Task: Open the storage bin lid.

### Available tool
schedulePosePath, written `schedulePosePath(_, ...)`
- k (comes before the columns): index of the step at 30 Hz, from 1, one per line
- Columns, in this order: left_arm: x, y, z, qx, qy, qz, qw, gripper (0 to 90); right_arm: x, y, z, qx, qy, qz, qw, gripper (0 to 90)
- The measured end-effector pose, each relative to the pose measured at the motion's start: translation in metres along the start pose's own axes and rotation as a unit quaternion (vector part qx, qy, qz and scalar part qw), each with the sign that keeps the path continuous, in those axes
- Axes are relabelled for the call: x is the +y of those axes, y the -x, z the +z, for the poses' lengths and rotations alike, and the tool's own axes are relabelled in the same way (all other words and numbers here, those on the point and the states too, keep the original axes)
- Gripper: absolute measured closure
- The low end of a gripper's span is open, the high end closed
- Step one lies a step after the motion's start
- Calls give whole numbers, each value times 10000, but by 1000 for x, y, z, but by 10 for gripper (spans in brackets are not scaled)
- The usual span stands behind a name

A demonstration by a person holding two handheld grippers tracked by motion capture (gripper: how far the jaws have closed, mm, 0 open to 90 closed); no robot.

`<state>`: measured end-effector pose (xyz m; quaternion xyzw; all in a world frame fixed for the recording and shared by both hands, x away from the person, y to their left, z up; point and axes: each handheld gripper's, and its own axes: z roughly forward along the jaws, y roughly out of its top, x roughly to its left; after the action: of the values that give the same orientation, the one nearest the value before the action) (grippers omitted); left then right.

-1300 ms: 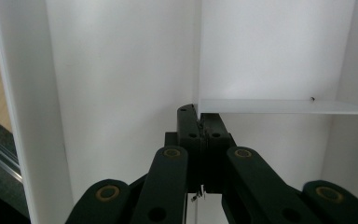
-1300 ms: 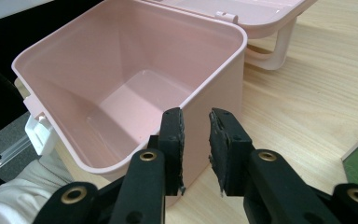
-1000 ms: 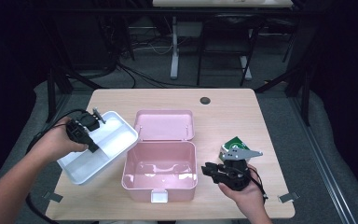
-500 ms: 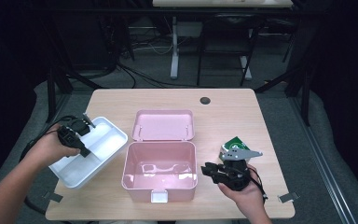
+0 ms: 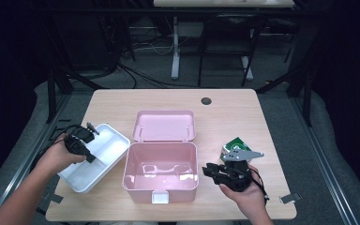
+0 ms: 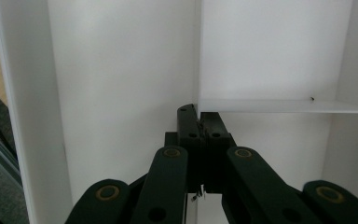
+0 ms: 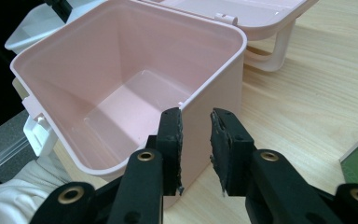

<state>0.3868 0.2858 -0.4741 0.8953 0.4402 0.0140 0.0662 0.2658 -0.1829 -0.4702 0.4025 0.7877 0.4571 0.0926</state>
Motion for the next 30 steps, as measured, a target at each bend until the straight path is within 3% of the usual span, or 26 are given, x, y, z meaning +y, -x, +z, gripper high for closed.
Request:
schedulePosePath(14, 0, 0, 40, -107, -134, -64, 9998, 891, 0, 1, 0, -23, 9, 3, 10000, 712)
schedulePosePath(17, -1, 0, 49, -32, -171, -73, 9998, 891, 0, 0, 0, -35, 15, 12, 10000, 701)
schedulePosePath(22, -2, -3, 60, -211, -140, -185, 9995, 891, 0, 1, 0, -13, 34, 5, 10000, 660)
schedulePosePath(26, -3, -3, 66, -81, -139, -159, 9997, 891, 0, 2, 0, -93, -21, -78, 9999, 631)
schedulePosePath(30, -4, -5, 69, -93, -128, -150, 9998, 885, 1, 4, -1, -87, -43, -95, 9999, 617)
